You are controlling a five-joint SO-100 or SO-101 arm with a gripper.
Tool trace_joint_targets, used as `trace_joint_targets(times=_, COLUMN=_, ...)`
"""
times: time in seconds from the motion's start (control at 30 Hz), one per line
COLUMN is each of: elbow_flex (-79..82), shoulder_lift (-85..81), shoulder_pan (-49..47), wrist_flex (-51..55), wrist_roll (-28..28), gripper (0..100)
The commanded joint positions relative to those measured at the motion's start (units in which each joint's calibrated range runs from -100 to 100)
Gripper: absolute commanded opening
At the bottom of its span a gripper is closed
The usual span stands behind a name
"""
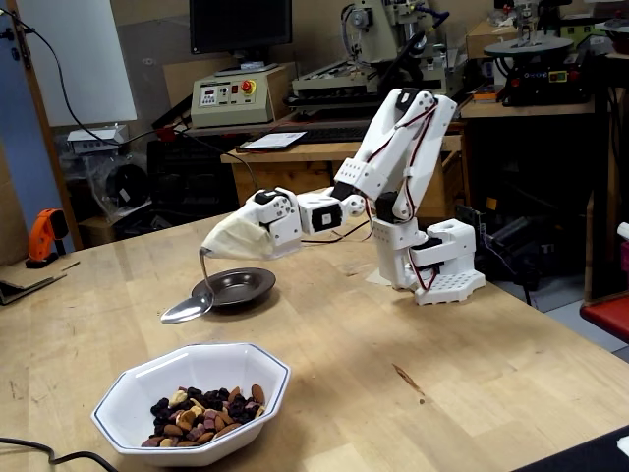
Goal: Use spoon to transfer food from the white bowl to brown plate
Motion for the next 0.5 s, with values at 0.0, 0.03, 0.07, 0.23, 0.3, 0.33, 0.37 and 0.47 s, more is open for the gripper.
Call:
trace_joint_targets(times=0.0, elbow_flex=-5.6, shoulder_lift=7.7, shoulder_pan=0.2, wrist_flex=-5.2, wrist_roll=0.1, gripper=4)
trace_joint_targets(times=0.03, elbow_flex=-6.8, shoulder_lift=9.8, shoulder_pan=0.2, wrist_flex=-6.0, wrist_roll=0.1, gripper=4)
trace_joint_targets(times=0.07, elbow_flex=-8.7, shoulder_lift=12.0, shoulder_pan=0.2, wrist_flex=-7.0, wrist_roll=0.1, gripper=4)
trace_joint_targets(times=0.23, elbow_flex=-18.2, shoulder_lift=17.6, shoulder_pan=0.2, wrist_flex=-8.3, wrist_roll=0.1, gripper=4)
trace_joint_targets(times=0.3, elbow_flex=-21.2, shoulder_lift=18.1, shoulder_pan=0.2, wrist_flex=-8.2, wrist_roll=0.1, gripper=4)
trace_joint_targets(times=0.33, elbow_flex=-22.7, shoulder_lift=18.2, shoulder_pan=0.2, wrist_flex=-8.2, wrist_roll=0.1, gripper=4)
trace_joint_targets(times=0.37, elbow_flex=-23.7, shoulder_lift=18.2, shoulder_pan=0.2, wrist_flex=-8.2, wrist_roll=0.1, gripper=4)
trace_joint_targets(times=0.47, elbow_flex=-23.5, shoulder_lift=18.2, shoulder_pan=0.2, wrist_flex=-8.2, wrist_roll=0.1, gripper=4)
